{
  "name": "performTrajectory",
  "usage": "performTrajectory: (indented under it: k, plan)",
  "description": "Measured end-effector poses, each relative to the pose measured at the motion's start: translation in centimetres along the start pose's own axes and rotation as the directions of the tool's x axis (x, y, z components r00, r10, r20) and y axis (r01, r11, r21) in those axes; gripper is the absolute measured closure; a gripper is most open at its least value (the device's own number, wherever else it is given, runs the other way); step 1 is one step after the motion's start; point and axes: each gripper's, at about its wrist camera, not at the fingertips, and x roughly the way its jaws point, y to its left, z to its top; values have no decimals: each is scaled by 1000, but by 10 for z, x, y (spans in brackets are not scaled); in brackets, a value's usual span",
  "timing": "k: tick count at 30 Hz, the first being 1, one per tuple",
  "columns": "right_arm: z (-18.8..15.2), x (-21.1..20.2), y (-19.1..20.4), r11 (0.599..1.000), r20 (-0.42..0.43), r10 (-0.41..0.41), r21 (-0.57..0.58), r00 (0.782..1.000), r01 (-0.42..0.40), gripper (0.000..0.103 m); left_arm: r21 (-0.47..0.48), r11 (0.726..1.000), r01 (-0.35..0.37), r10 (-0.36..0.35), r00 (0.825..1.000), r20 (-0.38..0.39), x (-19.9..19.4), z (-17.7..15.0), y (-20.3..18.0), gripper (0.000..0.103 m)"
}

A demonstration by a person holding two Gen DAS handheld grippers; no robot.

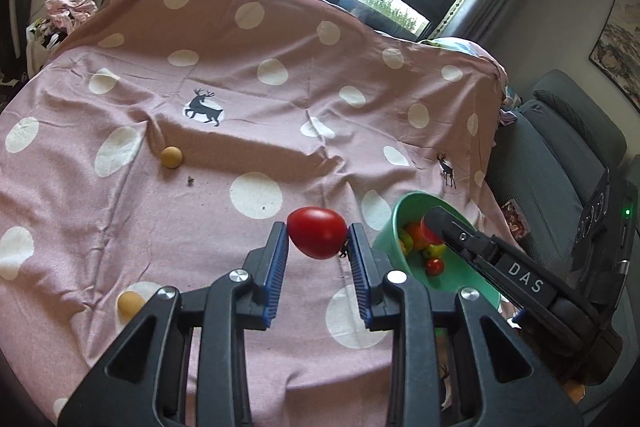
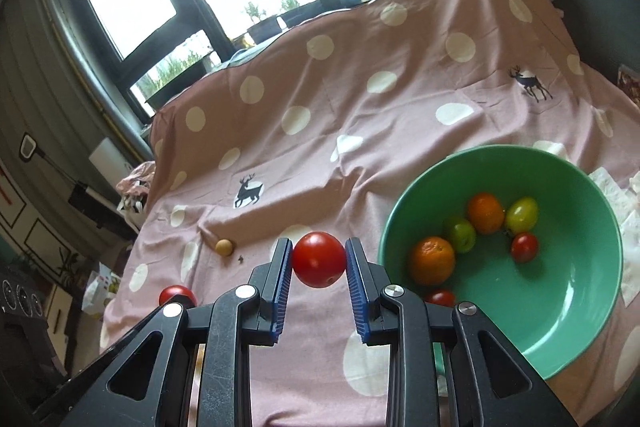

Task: Organize fruits
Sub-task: 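Carry both tomatoes over the green bowl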

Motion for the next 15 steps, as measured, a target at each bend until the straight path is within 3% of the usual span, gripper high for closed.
performTrajectory:
  k: [6, 15]
  plan:
    - [6, -17, -36, 995, 6, -11, 101, 1000, 10, 74, 58, 995, 76, -74, 997, -29, 23, 1, -40, 73]
    - [10, -41, -83, 965, 52, -188, 195, 981, 175, 74, 143, 974, 175, -156, 979, -132, 64, -6, -93, 73]
